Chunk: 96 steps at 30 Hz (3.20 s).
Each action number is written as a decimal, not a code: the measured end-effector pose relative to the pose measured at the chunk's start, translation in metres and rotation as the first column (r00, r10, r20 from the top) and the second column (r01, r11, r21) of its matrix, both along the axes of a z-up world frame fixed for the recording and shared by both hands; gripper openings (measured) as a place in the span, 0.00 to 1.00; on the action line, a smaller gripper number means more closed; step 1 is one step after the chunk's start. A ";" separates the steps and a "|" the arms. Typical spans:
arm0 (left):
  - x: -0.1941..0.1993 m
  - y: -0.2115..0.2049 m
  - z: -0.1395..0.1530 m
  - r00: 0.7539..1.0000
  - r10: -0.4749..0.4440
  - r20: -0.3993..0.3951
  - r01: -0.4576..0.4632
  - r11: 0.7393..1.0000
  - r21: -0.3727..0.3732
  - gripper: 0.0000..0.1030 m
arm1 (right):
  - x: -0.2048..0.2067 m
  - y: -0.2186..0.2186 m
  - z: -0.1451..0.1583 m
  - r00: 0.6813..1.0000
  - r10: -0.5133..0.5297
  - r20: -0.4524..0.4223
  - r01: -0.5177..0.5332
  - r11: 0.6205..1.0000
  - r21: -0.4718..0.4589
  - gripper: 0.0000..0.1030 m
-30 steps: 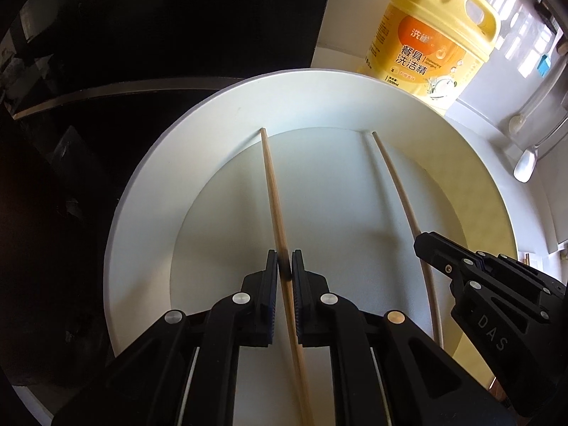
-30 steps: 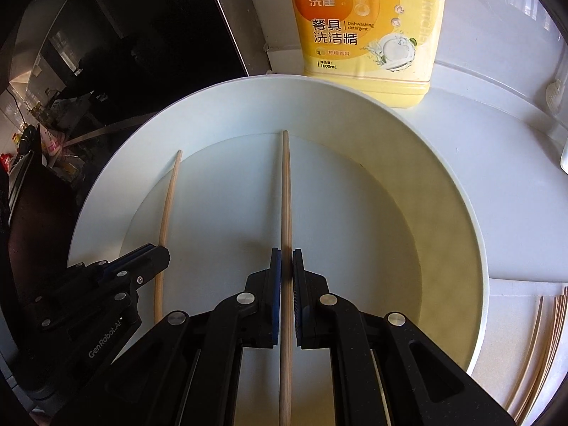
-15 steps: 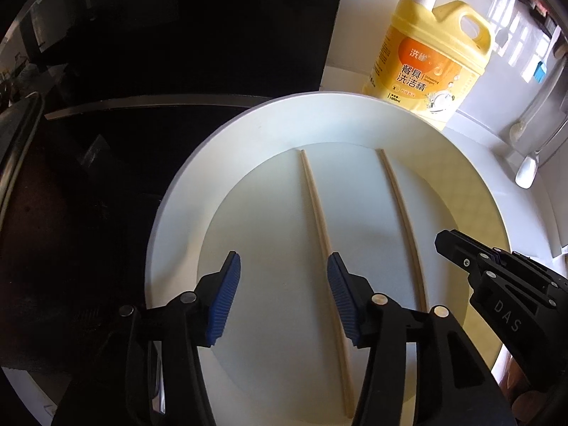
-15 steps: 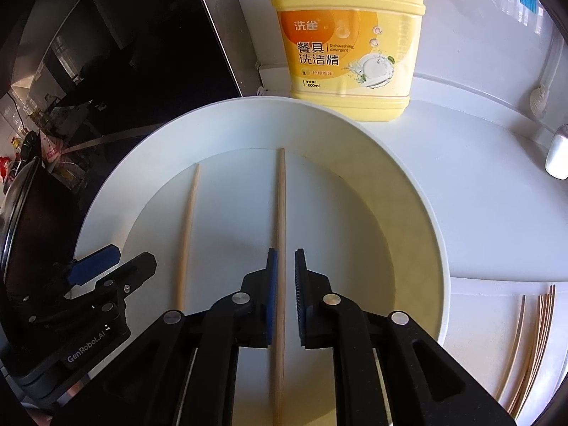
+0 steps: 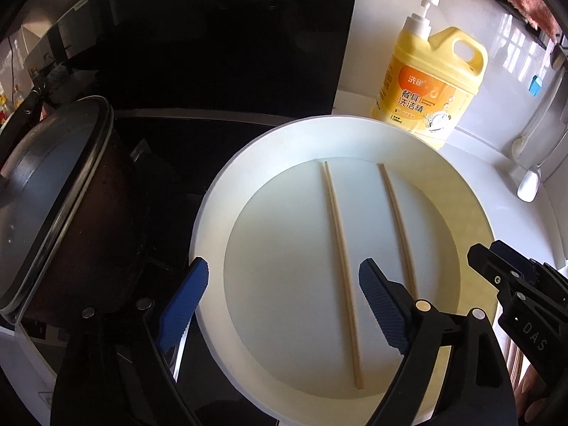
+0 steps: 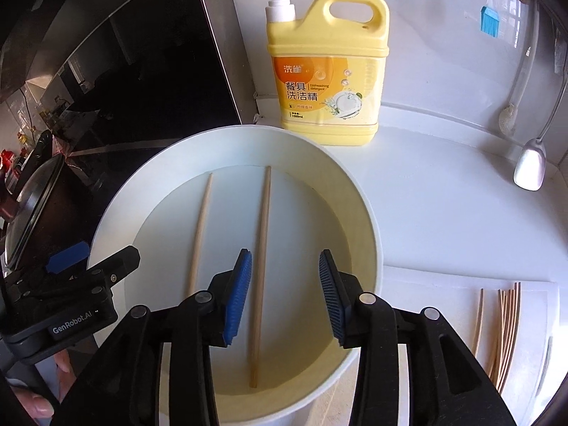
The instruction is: Organize utensils
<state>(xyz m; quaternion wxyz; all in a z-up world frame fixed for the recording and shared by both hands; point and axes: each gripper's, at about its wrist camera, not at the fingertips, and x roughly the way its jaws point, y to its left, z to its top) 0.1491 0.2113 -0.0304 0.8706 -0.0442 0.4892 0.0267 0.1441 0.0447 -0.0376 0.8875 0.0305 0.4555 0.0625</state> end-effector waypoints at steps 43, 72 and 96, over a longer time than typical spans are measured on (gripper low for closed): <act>-0.154 -0.239 0.014 0.973 -0.228 0.039 0.228 0.974 0.018 0.93 | -0.222 -0.274 -0.028 0.949 -0.316 0.017 0.317 0.948 -0.014 0.58; -0.134 -0.253 -0.057 0.980 -0.143 0.136 0.143 0.990 0.013 0.93 | -0.175 -0.265 -0.081 0.955 -0.265 0.134 0.265 0.964 0.014 0.58; -0.129 -0.266 -0.067 0.983 -0.149 0.111 0.148 0.989 0.019 0.93 | -0.172 -0.270 -0.085 0.954 -0.270 0.127 0.281 0.957 -0.076 0.58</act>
